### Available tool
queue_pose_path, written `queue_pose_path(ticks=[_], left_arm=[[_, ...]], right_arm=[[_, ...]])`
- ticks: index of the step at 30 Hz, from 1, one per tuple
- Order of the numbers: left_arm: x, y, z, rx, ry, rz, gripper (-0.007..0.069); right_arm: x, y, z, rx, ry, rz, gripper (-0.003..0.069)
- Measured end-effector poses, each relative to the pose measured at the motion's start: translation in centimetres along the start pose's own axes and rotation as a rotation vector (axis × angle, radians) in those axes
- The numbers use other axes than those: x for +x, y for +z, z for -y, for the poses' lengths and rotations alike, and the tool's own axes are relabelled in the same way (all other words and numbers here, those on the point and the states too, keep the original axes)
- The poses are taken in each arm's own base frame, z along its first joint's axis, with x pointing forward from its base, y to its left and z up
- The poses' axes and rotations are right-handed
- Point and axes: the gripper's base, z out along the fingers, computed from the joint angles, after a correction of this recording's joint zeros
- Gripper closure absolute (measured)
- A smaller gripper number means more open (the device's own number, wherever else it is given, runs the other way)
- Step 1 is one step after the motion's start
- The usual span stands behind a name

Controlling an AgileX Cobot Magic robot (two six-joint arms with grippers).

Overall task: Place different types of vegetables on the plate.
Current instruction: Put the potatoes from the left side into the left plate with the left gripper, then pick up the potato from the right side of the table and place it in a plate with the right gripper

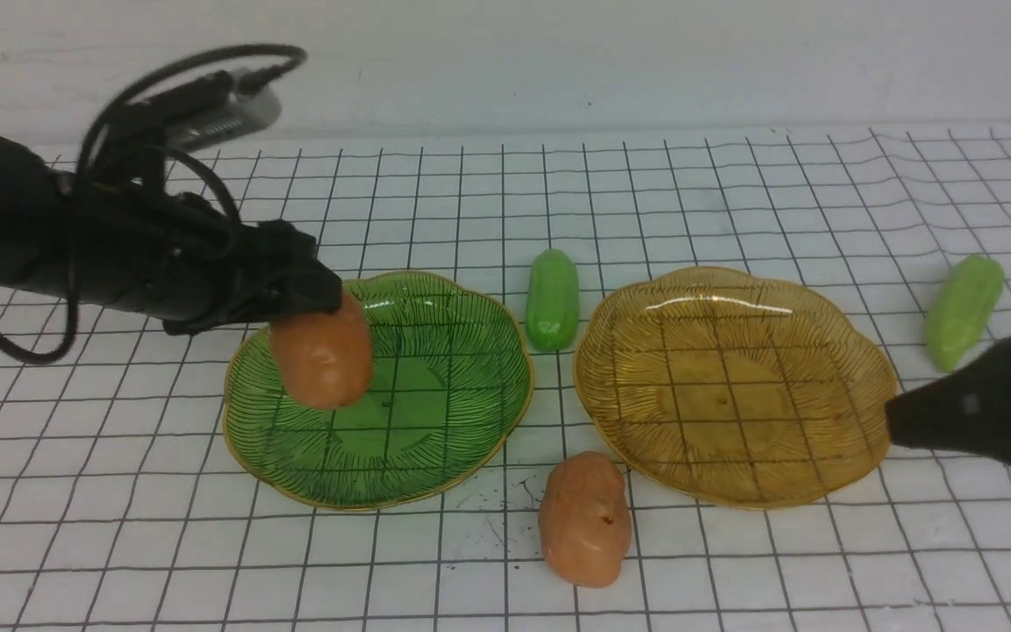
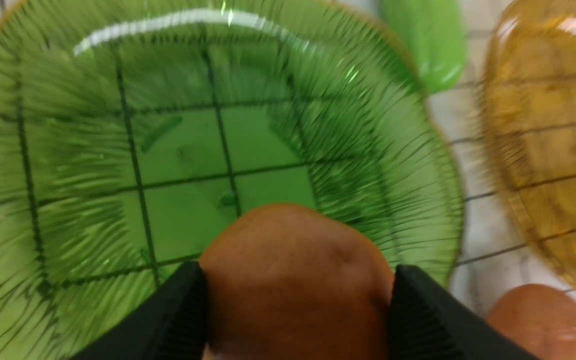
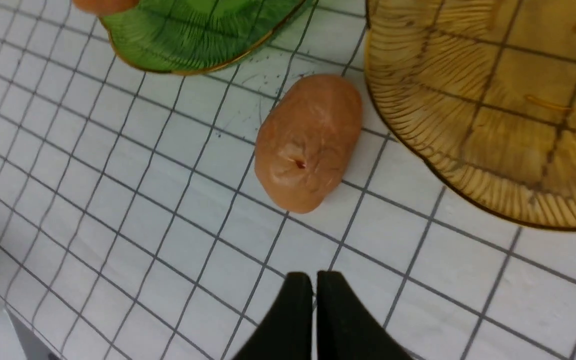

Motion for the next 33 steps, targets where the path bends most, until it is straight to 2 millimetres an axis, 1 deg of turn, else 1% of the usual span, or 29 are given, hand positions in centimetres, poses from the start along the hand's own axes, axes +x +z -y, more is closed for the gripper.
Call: queue_pose_path(ticks=[1,4,6,7,9,10,12,14,15,18,20,22,23,26,30,33], left_arm=[[0.0,0.3,-0.1,-0.001,0.002,-0.013,0.0188],[-0.3,0.6,-0.2,-0.005,0.016,-0.025,0.0127],[-0.4,0.5,-0.2,-0.007,0.022,-0.023,0.0072],[-0.4,0.5,-0.2,-0.005,0.023,-0.023,0.0043],[-0.5,0.4,-0.1,-0.004,0.024,-0.021,0.0006],[-0.5,0.4,-0.1,-0.002,0.025,-0.023,-0.0001],[-0.3,0.4,0.0,0.006,0.024,-0.041,-0.0006],[-0.2,0.2,0.1,0.013,0.022,-0.054,0.0004],[-0.1,0.1,0.2,0.019,0.023,-0.064,0.0016],[0.1,-0.5,0.6,0.035,0.034,-0.089,0.0083],[0.2,-1.1,0.9,0.042,0.047,-0.099,0.0142],[0.4,-1.9,1.2,0.046,0.068,-0.110,0.0230],[0.5,-2.1,1.3,0.047,0.076,-0.116,0.0262],[0.8,-3.1,1.7,0.057,0.101,-0.146,0.0400],[1.3,-3.6,1.9,0.065,0.120,-0.196,0.0568],[1.6,-3.6,1.9,0.065,0.129,-0.225,0.0616]], right_arm=[[-0.3,1.0,-0.2,-0.002,-0.012,-0.016,0.0629],[-1.0,3.1,-0.8,-0.009,-0.019,-0.042,0.0574],[-1.5,4.8,-0.9,-0.004,-0.012,-0.045,0.0521],[-1.7,5.5,-1.1,-0.002,-0.009,-0.041,0.0481],[-2.0,6.7,-1.2,0.005,0.001,-0.037,0.0418],[-2.1,7.4,-1.1,0.011,0.008,-0.034,0.0389],[-2.1,8.8,-1.3,0.017,0.025,-0.039,0.0286],[-2.0,10.0,-1.3,0.023,0.039,-0.049,0.0214],[-1.9,10.6,-1.4,0.023,0.046,-0.060,0.0165],[-1.6,12.1,-1.2,0.030,0.070,-0.088,0.0067],[-1.5,13.1,-1.0,0.033,0.086,-0.107,0.0026],[-1.4,14.0,-0.7,0.034,0.106,-0.119,-0.0003],[-1.5,14.3,-0.7,0.031,0.122,-0.115,-0.0010],[-1.6,15.4,-0.4,0.024,0.170,-0.117,-0.0015],[-1.3,16.9,0.1,0.017,0.234,-0.136,-0.0005],[-0.9,17.8,0.5,0.022,0.248,-0.160,0.0032]])
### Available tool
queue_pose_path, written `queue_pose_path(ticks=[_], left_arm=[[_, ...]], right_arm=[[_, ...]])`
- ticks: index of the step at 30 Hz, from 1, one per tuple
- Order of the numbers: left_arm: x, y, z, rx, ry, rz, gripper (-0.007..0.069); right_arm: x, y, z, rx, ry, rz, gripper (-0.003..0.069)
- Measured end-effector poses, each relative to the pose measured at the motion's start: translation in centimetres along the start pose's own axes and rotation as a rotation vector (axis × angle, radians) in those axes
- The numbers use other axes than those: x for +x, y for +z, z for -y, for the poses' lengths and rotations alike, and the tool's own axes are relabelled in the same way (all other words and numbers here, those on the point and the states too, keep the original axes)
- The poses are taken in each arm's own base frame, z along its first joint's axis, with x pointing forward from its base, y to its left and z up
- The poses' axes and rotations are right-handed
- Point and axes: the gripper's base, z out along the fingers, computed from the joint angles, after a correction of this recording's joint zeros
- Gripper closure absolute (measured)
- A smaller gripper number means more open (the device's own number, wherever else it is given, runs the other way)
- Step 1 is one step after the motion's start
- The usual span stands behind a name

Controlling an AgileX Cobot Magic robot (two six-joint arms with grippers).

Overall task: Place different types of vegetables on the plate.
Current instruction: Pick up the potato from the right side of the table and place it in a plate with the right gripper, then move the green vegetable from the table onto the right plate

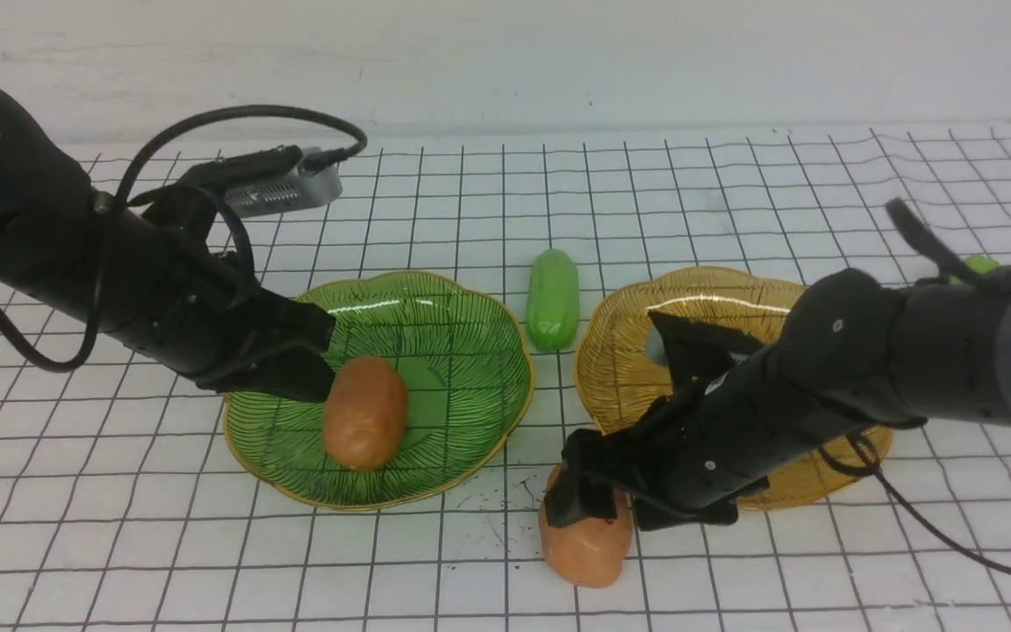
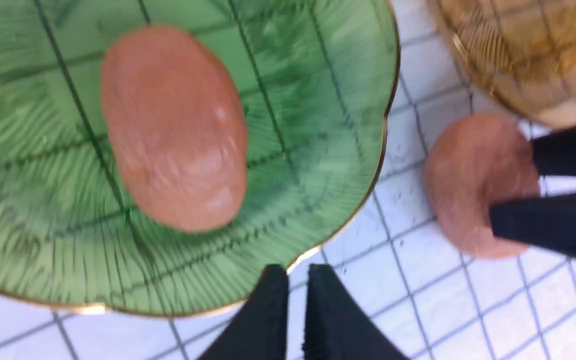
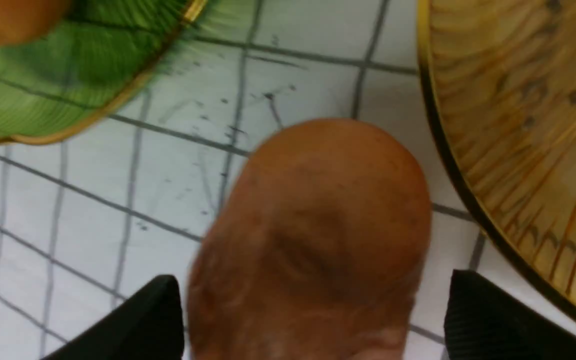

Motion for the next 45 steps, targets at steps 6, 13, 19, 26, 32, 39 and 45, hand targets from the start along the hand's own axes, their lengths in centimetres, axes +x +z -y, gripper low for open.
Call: queue_pose_path(ticks=[6,13,19,26,32,39,45], left_arm=[[0.5,0.0,0.1,0.007,0.011,-0.055,0.0632],[1.1,-2.4,0.9,-0.040,0.067,-0.029,0.0632],[1.5,-4.5,1.8,-0.058,0.082,0.036,0.0632],[1.6,-4.7,1.9,-0.058,0.081,0.032,0.0632],[2.0,-4.7,2.0,-0.045,0.077,-0.011,0.0632],[2.0,-4.7,2.0,-0.045,0.076,-0.011,0.0632],[1.8,-4.7,2.0,-0.048,0.073,0.011,0.0632]], right_arm=[[0.5,0.4,0.1,-0.014,0.002,-0.062,0.0148],[1.0,-4.5,-2.7,-0.141,-0.053,-0.075,0.0148],[-3.3,-7.2,-5.8,-0.223,-0.112,0.122,0.0148],[-8.1,-3.5,-7.0,-0.225,-0.189,0.090,0.0148],[-9.6,1.0,-5.9,-0.183,-0.164,-0.003,0.0113],[-9.8,1.7,-5.8,-0.183,-0.162,-0.023,0.0034],[-10.9,-1.1,-6.5,-0.159,-0.290,-0.114,0.0074]])
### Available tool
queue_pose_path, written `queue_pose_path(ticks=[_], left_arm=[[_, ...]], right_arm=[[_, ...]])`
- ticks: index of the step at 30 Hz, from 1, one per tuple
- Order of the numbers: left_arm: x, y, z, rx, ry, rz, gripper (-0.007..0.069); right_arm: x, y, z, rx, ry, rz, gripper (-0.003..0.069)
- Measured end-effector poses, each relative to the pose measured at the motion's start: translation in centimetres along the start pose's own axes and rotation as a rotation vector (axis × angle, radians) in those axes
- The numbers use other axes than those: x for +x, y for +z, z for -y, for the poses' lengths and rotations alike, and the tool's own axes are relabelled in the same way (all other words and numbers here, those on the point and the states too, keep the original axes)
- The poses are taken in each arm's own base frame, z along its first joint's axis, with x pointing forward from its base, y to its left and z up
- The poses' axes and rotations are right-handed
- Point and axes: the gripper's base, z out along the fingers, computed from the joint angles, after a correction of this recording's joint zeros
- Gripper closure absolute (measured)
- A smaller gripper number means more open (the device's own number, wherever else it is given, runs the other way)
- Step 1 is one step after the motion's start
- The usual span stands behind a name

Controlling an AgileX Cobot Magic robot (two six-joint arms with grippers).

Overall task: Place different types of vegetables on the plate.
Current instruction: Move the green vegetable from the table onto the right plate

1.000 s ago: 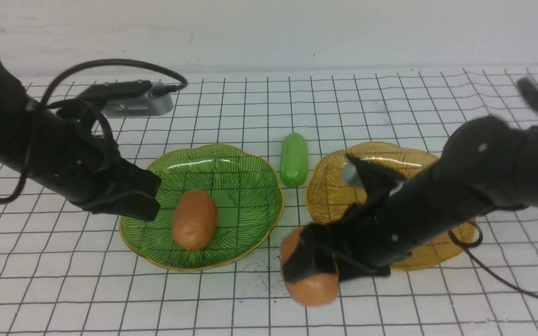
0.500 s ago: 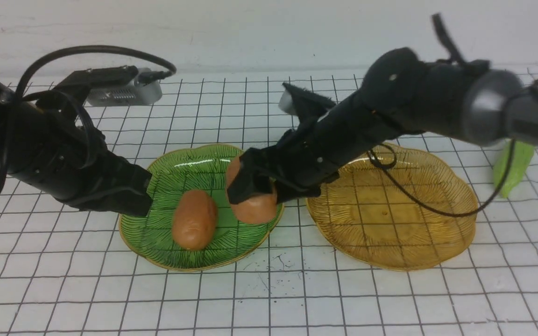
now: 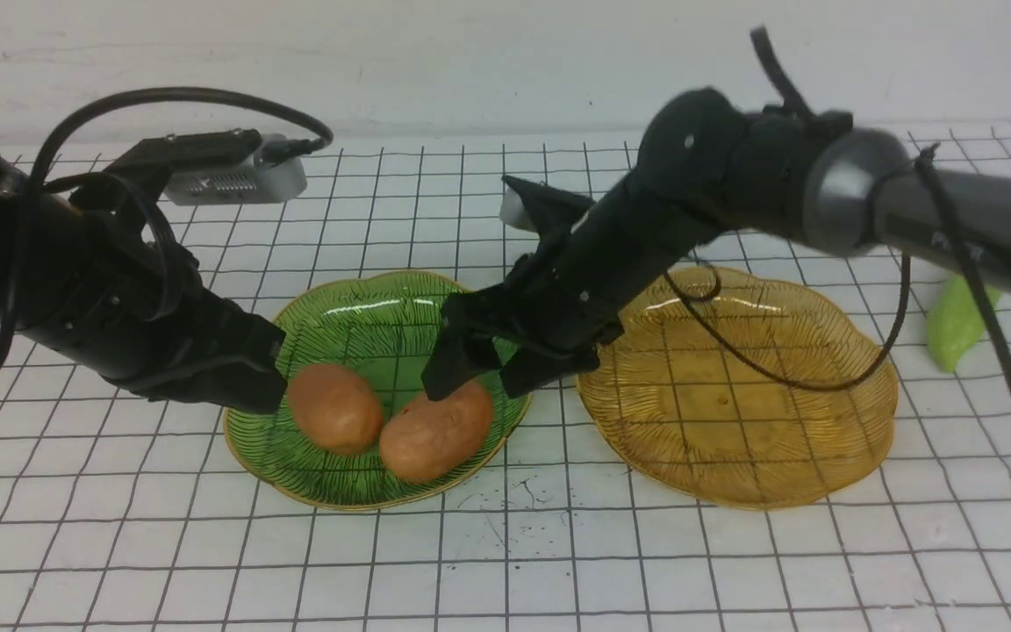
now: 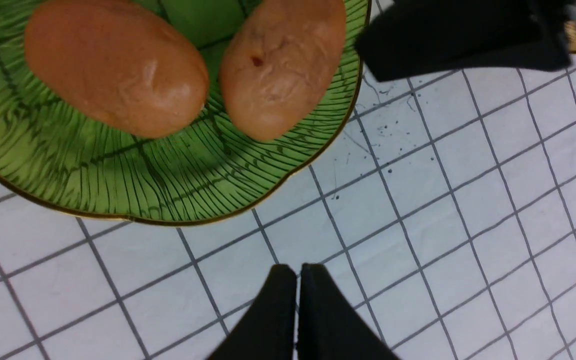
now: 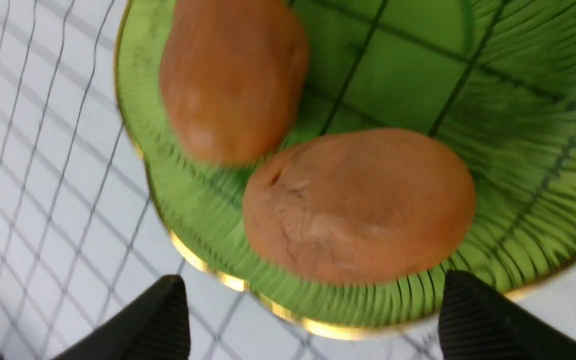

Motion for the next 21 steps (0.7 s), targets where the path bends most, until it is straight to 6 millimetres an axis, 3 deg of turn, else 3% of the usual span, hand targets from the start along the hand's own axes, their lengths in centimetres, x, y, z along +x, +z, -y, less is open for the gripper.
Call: queue_pose_path(ticks=[5,8,9,10,12,13,17,21], left_arm=[[-2.3,-0.4,1.3,-0.016,0.064,0.061,0.0632],[-5.4,0.2,3.4,-0.043,0.124,0.072,0.0632],[-5.6,0.3,3.5,-0.040,0.122,0.072,0.0632],[-7.7,1.3,4.3,-0.068,0.120,0.069,0.0632],[-9.9,2.6,5.0,-0.103,0.126,0.067,0.0632],[-10.3,2.9,5.0,-0.107,0.126,0.067,0.0632],[-14.3,6.8,5.2,-0.114,0.139,0.076,0.0620],[-17.6,10.3,5.0,-0.105,0.117,0.113,0.0543]], right_arm=[[-1.4,-4.5,0.9,0.159,-0.043,0.050,0.0238],[-1.1,-10.3,1.4,0.333,-0.048,0.128,0.0446],[-0.9,-11.9,1.5,0.378,-0.040,0.152,0.0512],[-0.2,-14.8,1.3,0.430,-0.027,0.204,0.0591],[1.5,-19.4,0.5,0.486,-0.004,0.287,0.0649],[1.6,-19.4,0.7,0.490,0.001,0.283,0.0651],[5.7,-25.2,0.2,0.553,0.061,0.373,0.0671],[8.5,-27.6,0.4,0.587,0.114,0.403,0.0673]])
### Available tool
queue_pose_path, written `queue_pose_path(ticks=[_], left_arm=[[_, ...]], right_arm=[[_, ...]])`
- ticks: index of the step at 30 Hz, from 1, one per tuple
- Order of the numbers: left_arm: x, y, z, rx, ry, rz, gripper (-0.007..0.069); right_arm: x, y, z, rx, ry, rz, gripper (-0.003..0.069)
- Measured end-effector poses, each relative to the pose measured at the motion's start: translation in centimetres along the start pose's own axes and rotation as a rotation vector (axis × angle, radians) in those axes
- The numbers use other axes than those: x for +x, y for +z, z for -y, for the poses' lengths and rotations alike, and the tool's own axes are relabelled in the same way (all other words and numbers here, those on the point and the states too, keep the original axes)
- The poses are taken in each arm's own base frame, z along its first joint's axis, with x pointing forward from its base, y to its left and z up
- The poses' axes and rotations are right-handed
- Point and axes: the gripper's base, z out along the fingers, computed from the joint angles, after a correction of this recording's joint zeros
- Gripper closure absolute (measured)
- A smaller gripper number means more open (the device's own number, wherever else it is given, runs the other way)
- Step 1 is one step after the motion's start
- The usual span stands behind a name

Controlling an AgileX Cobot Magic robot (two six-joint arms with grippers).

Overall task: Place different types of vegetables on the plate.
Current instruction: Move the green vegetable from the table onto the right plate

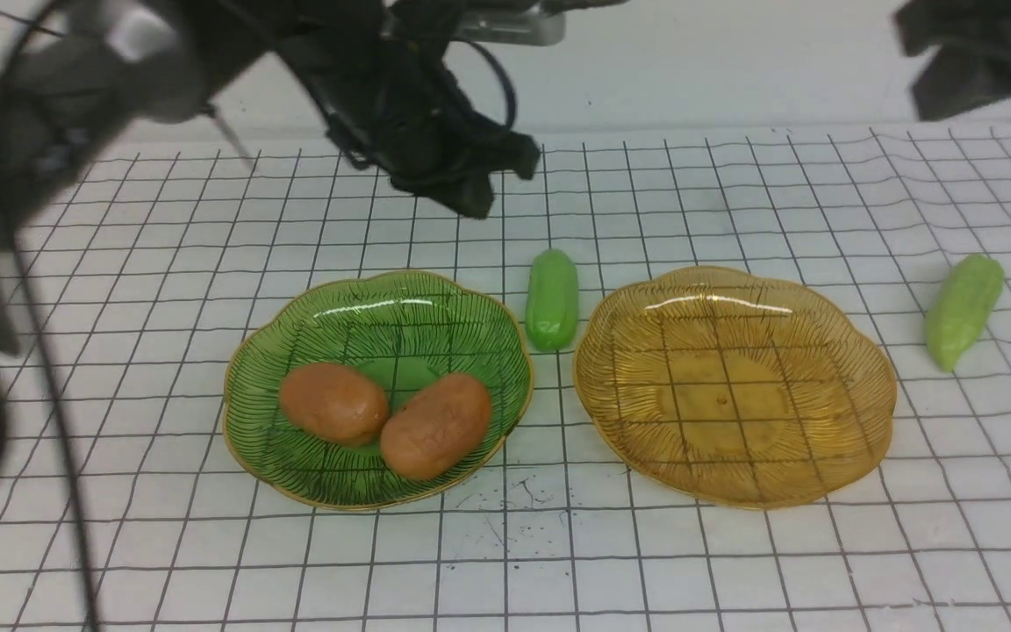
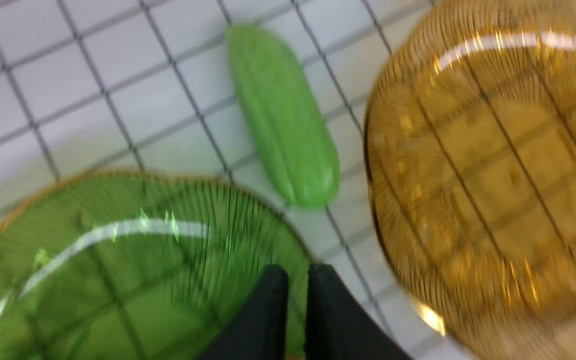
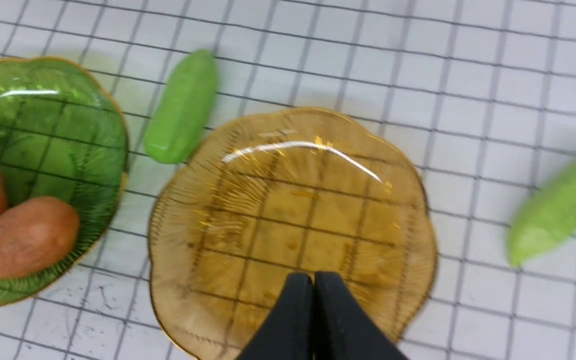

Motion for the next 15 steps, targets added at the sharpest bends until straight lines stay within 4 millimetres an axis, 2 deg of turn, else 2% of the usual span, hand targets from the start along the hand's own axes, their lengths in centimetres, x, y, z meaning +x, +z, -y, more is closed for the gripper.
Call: queue_pose_path(ticks=[1,2,3,5,6,7,8,10,12,15], left_arm=[[-0.2,0.5,-0.1,0.000,-0.008,0.001,0.0529],[-0.8,3.0,-0.5,-0.001,-0.029,0.003,0.0454],[-0.9,3.3,-0.5,-0.001,-0.031,0.006,0.0445],[-1.5,6.0,-0.9,-0.002,-0.042,0.029,0.0335],[-1.4,6.6,-1.0,-0.003,-0.045,0.022,0.0316],[-1.3,8.2,-1.2,-0.002,-0.048,0.023,0.0253],[-1.4,8.4,-1.1,-0.002,-0.047,0.026,0.0244],[-0.6,11.5,-1.0,0.003,-0.046,-0.003,0.0137],[0.1,13.5,-1.0,0.006,-0.049,-0.016,0.0082],[0.7,15.1,-1.0,0.012,-0.055,-0.025,0.0049]], right_arm=[[0.2,-0.1,0.2,0.005,0.006,-0.002,0.0673],[0.9,-1.0,0.4,0.012,0.015,0.006,0.0673],[1.0,-1.1,0.5,0.013,0.017,0.004,0.0673],[1.6,-1.8,0.5,0.013,0.019,0.010,0.0673],[1.7,-1.8,0.5,0.013,0.020,0.008,0.0673],[2.0,-2.0,0.4,0.011,0.021,0.006,0.0673],[2.0,-2.0,0.4,0.011,0.021,0.006,0.0673],[2.4,-1.8,0.4,0.002,0.025,-0.006,0.0673],[2.6,-1.5,0.3,-0.008,0.028,-0.019,0.0673],[2.8,-1.1,0.3,-0.013,0.032,-0.033,0.0673]])
